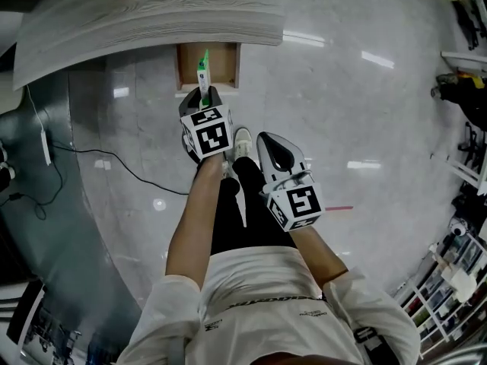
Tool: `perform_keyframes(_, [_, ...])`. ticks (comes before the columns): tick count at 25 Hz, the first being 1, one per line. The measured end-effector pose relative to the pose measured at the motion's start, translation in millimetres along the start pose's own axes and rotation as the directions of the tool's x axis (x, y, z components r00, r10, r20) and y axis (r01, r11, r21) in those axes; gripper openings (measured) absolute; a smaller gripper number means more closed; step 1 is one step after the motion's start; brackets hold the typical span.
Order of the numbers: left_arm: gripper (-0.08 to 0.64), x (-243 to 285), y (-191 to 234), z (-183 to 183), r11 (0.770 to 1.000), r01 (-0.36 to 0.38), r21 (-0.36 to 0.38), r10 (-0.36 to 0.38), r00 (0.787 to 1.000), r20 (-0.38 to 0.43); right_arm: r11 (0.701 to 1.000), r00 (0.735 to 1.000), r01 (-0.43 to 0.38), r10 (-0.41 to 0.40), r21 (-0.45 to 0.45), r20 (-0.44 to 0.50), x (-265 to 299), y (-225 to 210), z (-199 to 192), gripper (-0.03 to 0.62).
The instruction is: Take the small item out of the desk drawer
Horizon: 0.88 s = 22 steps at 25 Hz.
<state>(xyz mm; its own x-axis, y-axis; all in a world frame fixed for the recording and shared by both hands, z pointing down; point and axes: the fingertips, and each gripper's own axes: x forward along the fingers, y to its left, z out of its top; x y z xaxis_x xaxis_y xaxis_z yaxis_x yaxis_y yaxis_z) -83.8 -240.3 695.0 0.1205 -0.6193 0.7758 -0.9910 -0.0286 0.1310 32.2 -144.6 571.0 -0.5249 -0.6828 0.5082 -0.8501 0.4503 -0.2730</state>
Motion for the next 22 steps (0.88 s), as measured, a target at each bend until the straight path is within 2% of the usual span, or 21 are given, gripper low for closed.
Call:
perform_keyframes(9, [0.104,-89.4,-9.5,39.9,0.999,0.040,0.019,-0.042,0.993,0.109,0.999,0.997,0.019,-0.017,-0.033,0.078,-33.2,24.2,55.1,0.031])
perform_keyframes(15, [0.104,-137.6,-15.3,92.1,0.997,0.050,0.050,-0.059,0.978,0.199,0.998,0.990,0.023,-0.013,-0.064,0.142,-36.7,30.5,104.7,0.031])
perform_keyframes(19, [0.103,-177.8,-16.3,95.2,0.998,0.023,0.062,-0.037,0.970,0.239,0.998,0.990,0.019,-0.009,-0.066,0.144,-59.1,42.3,122.9,0.031])
perform_keyframes(22, [0.104,-205.7,-21.0,110.1,0.996,0.024,0.082,-0.047,0.956,0.291,0.997,0.985,0.020,-0.007,-0.072,0.171,-70.4,48.2,143.0,0.032])
